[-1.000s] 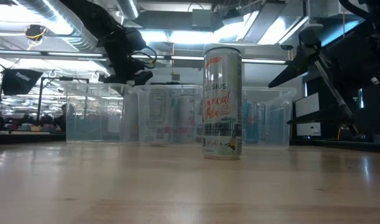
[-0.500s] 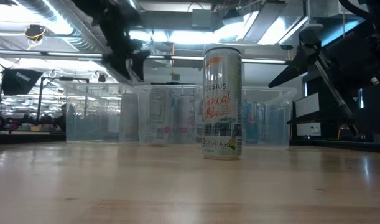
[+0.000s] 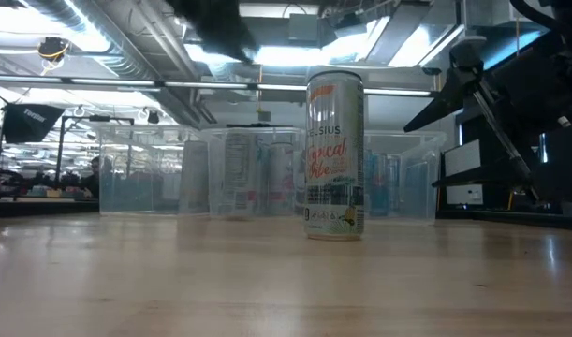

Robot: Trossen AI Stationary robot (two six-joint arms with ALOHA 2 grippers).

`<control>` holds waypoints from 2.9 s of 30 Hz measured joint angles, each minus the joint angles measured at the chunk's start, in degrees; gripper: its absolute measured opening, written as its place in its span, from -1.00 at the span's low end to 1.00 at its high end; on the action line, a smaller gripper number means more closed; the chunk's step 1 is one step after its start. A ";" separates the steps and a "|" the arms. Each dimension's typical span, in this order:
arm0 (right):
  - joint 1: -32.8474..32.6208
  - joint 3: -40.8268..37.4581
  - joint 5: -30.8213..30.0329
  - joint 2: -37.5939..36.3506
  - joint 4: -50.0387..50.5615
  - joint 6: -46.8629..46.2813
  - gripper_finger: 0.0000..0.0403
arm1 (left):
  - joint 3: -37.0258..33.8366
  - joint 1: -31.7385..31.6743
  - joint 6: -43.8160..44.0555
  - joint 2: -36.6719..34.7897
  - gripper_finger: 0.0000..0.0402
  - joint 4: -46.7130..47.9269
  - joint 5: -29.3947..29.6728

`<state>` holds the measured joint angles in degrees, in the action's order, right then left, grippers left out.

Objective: Sort soda cans
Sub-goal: Put the white-yellow soda can into the left transparent bin

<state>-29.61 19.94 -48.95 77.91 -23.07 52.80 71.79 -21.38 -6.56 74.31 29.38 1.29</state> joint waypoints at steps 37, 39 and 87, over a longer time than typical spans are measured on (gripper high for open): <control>0.02 0.02 -0.57 -0.02 0.02 1.51 0.73 | -0.09 26.92 3.18 23.38 0.48 -19.23 -0.01; 0.02 0.02 -0.56 -0.02 0.00 1.50 0.73 | -0.09 26.92 3.15 23.82 0.48 -19.71 0.22; 0.00 0.02 -0.50 -0.02 -0.44 1.50 0.73 | -0.09 26.64 5.06 28.64 0.24 -20.21 -3.14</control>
<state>-29.60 19.97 -49.45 77.89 -23.51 54.30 71.70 5.26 -1.50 102.96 9.17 -1.85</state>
